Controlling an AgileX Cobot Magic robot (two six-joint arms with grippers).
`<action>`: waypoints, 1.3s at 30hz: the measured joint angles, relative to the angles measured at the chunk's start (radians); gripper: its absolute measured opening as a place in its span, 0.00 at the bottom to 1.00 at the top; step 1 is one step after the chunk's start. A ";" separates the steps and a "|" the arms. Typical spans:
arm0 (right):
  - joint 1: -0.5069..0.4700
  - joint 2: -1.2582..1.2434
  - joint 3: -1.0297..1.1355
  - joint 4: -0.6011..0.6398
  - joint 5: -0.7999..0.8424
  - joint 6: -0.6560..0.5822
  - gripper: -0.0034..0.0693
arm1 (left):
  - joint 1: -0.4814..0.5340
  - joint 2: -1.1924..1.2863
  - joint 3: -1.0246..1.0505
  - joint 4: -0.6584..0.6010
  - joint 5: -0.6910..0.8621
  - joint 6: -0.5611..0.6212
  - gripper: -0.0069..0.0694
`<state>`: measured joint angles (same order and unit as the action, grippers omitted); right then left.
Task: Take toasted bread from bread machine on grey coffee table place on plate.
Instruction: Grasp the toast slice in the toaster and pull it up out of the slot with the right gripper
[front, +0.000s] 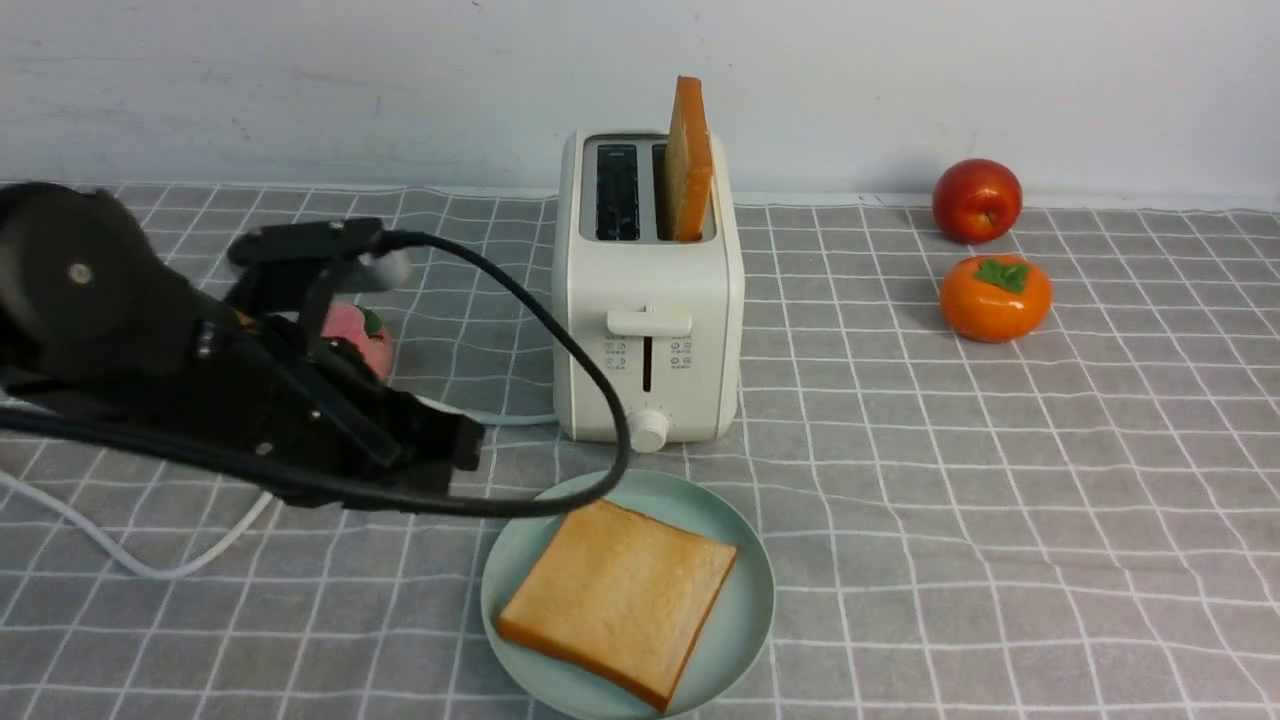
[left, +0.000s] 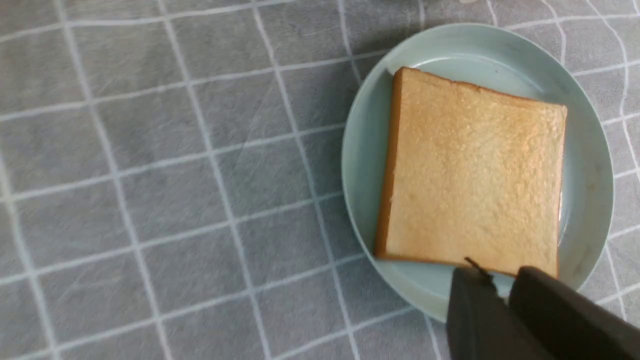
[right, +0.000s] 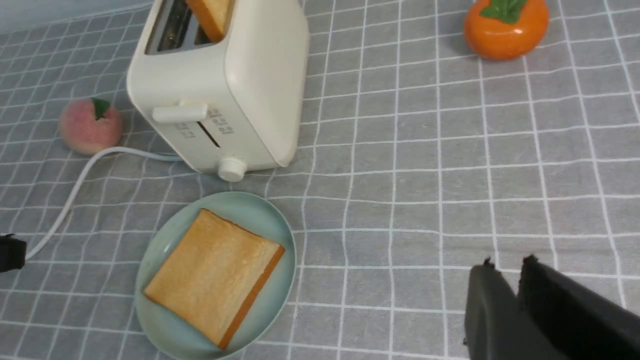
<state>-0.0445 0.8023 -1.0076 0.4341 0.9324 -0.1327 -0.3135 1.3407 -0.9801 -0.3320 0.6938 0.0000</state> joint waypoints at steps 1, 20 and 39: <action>0.000 0.042 -0.042 0.012 0.027 -0.001 0.17 | 0.000 -0.039 0.011 0.025 0.012 -0.032 0.10; 0.405 0.748 -0.513 -0.066 -0.159 0.042 0.45 | 0.000 -0.802 0.450 -0.012 -0.035 -0.088 0.07; 0.439 1.412 -1.137 -0.116 -0.338 0.075 0.52 | 0.000 -1.032 0.516 -0.012 0.025 -0.088 0.07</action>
<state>0.3945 2.2148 -2.1445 0.3186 0.5939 -0.0574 -0.3135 0.3092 -0.4645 -0.3438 0.7185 -0.0884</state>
